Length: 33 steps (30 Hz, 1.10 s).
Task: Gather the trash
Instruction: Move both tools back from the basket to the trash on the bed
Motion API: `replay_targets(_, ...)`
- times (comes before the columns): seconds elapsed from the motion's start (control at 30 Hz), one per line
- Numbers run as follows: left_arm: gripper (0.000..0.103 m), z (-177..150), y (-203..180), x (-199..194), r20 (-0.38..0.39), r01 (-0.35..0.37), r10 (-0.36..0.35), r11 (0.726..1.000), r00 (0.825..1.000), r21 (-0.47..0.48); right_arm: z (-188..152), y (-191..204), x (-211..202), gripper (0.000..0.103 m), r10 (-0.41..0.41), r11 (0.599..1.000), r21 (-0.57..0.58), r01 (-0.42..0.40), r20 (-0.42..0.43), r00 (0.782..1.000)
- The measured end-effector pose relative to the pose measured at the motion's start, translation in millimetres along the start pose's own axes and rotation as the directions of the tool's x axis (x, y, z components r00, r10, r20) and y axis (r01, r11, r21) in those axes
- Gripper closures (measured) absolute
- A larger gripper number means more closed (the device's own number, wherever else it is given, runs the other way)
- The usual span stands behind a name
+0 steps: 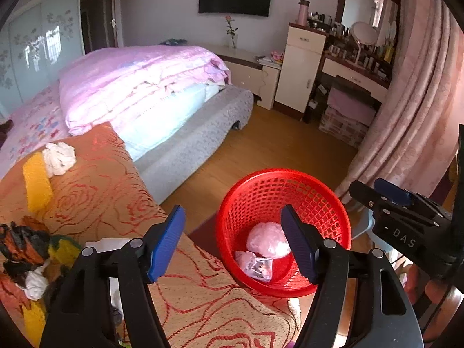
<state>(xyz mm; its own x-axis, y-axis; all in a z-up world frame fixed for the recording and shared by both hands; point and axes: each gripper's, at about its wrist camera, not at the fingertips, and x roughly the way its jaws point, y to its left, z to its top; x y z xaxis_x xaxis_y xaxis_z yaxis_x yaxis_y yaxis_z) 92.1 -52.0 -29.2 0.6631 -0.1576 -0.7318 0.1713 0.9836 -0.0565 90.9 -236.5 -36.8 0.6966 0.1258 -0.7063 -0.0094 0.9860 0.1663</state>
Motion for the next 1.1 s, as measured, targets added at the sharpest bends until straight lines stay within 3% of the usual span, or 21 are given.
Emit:
replay_targets(0.3, 0.03, -4.1, -5.5, -27.4, 0.108, -0.068, 0.063, 0.997, 0.992, 0.044, -2.3, 14.2, -16.1, 0.037, 0.012, 0.998, -0.056, -0.007, 0.085, 0.996)
replay_targets(0.67, 0.017, -9.4, -5.4, -54.7, 0.211, -0.121, 0.107, 0.991, 0.971, 0.051, -2.9, 21.5, -49.9, 0.007, -0.006, 0.998, -0.056, 0.023, 0.283, 0.959)
replay_targets(1.1, 0.01, -18.1, 21.6, -86.1, 0.301, -0.137, 0.144, 0.99, 0.943, -0.045, -6.5, 33.7, -63.7, 0.007, 0.024, 0.996, -0.09, 0.006, 0.331, 0.943)
